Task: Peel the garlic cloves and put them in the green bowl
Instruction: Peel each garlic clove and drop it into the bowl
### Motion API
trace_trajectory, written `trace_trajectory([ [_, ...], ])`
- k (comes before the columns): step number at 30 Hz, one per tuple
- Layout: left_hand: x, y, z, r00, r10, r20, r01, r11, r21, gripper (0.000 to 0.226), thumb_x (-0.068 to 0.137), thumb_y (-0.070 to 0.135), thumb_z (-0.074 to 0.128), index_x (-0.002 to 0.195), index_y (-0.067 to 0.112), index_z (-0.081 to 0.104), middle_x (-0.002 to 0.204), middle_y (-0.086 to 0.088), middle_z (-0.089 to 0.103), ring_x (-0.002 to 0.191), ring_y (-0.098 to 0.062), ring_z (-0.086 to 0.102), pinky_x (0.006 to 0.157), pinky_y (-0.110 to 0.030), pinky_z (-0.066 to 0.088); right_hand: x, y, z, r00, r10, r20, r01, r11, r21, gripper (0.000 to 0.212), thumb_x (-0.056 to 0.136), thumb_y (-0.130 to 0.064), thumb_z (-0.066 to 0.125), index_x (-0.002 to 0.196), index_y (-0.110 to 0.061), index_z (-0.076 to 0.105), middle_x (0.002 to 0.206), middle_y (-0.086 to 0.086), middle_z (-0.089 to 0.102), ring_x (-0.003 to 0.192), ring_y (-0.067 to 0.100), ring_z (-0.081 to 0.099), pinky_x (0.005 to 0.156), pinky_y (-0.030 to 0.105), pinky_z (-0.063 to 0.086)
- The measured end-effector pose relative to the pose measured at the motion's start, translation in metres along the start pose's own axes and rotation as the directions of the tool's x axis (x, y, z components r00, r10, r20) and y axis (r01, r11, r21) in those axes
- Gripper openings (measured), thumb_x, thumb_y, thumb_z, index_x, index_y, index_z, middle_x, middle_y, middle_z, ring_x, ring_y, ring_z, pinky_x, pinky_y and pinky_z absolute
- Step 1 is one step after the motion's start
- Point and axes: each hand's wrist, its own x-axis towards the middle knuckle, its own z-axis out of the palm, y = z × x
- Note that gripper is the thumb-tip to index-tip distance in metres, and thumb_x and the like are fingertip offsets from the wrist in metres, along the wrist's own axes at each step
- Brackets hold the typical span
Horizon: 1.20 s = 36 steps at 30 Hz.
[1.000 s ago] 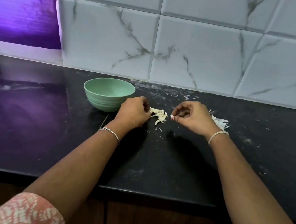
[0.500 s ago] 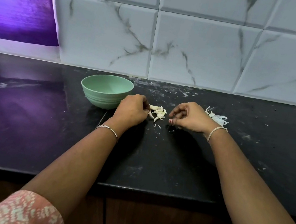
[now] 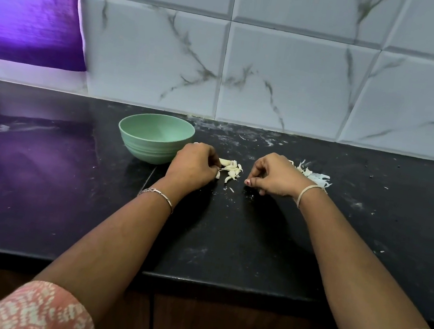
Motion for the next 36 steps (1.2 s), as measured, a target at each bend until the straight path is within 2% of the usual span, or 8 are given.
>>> trace_trajectory([
  [6, 0.000, -0.001, 0.000, 0.999, -0.012, 0.040, 0.012, 1.000, 0.005, 0.011, 0.079, 0.016, 0.064, 0.082, 0.023, 0.072, 0.088, 0.001, 0.072, 0.089, -0.019, 0.065, 0.079, -0.027, 0.050, 0.005, 0.004, -0.012, 0.999, -0.015, 0.045, 0.012, 0.998, 0.059, 0.011, 0.084, -0.016, 0.074, 0.076, -0.019, 0.069, 0.062, -0.004, 0.071, 0.053, 0.005, 0.064, 0.080, 0.043, 0.056],
  [9, 0.000, 0.000, 0.001, 0.998, -0.013, 0.062, 0.013, 1.000, 0.016, 0.010, 0.078, 0.018, 0.063, 0.079, 0.024, 0.071, 0.087, 0.000, 0.072, 0.088, -0.020, 0.065, 0.078, -0.027, 0.049, 0.005, -0.003, -0.037, 0.998, -0.057, -0.028, 0.061, 0.983, 0.172, 0.009, 0.084, -0.016, 0.074, 0.077, -0.018, 0.068, 0.074, 0.003, 0.071, 0.052, 0.003, 0.063, 0.076, 0.048, 0.053],
  [14, 0.001, 0.000, 0.001, 0.998, -0.011, 0.058, 0.010, 1.000, 0.017, 0.010, 0.079, 0.019, 0.062, 0.081, 0.022, 0.071, 0.087, -0.001, 0.072, 0.087, -0.020, 0.064, 0.075, -0.025, 0.047, 0.003, -0.017, -0.068, 0.990, -0.119, -0.073, 0.134, 0.958, 0.256, 0.010, 0.085, -0.015, 0.074, 0.084, -0.006, 0.071, 0.075, 0.005, 0.070, 0.056, 0.011, 0.060, 0.063, 0.032, 0.045],
  [19, 0.001, -0.001, 0.001, 0.999, 0.001, 0.054, -0.002, 1.000, 0.025, 0.012, 0.080, 0.018, 0.062, 0.084, 0.021, 0.072, 0.088, 0.000, 0.072, 0.088, -0.020, 0.064, 0.075, -0.025, 0.047, 0.009, -0.008, -0.018, 0.967, -0.059, 0.250, 0.097, 0.985, -0.140, 0.016, 0.085, -0.018, 0.074, 0.072, -0.022, 0.065, 0.067, -0.010, 0.066, 0.043, -0.002, 0.054, 0.058, 0.025, 0.047],
  [24, 0.003, -0.003, 0.003, 0.999, 0.003, 0.044, -0.005, 1.000, 0.027, 0.014, 0.079, 0.019, 0.061, 0.087, 0.020, 0.073, 0.090, -0.001, 0.072, 0.090, -0.021, 0.064, 0.078, -0.029, 0.051, 0.009, -0.025, -0.052, 0.990, -0.111, 0.088, 0.112, 0.994, -0.007, 0.014, 0.086, -0.016, 0.072, 0.075, -0.017, 0.064, 0.061, -0.012, 0.062, 0.044, 0.000, 0.056, 0.043, 0.012, 0.040],
  [28, 0.005, -0.004, 0.007, 0.999, 0.038, 0.021, -0.039, 0.999, 0.025, 0.023, 0.078, 0.027, 0.066, 0.101, 0.020, 0.068, 0.103, -0.003, 0.061, 0.097, -0.022, 0.060, 0.085, -0.034, 0.049, 0.007, -0.013, -0.020, 0.990, -0.032, 0.136, 0.067, 0.962, -0.264, 0.021, 0.086, -0.027, 0.072, 0.069, -0.027, 0.060, 0.069, -0.010, 0.067, 0.061, 0.006, 0.064, 0.059, 0.022, 0.047],
  [32, 0.005, -0.004, 0.010, 0.993, 0.118, 0.026, -0.117, 0.993, -0.016, 0.046, 0.076, 0.034, 0.071, 0.119, 0.026, 0.057, 0.115, 0.002, 0.052, 0.106, -0.017, 0.057, 0.089, -0.038, 0.050, 0.007, 0.004, -0.006, 0.999, -0.055, 0.003, 0.054, 0.996, 0.067, 0.008, 0.087, -0.021, 0.072, 0.080, -0.018, 0.068, 0.075, -0.004, 0.069, 0.054, 0.011, 0.061, 0.055, 0.020, 0.049],
  [36, 0.003, 0.000, 0.010, 0.971, 0.238, -0.012, -0.239, 0.969, -0.063, 0.047, 0.076, 0.037, 0.076, 0.118, 0.032, 0.057, 0.110, 0.010, 0.054, 0.103, -0.011, 0.057, 0.086, -0.037, 0.051, -0.001, -0.002, 0.005, 0.984, 0.025, -0.177, 0.093, 0.776, 0.624, 0.019, 0.092, -0.021, 0.066, 0.086, -0.003, 0.067, 0.066, -0.002, 0.062, 0.045, 0.005, 0.045, 0.047, 0.012, 0.038],
])
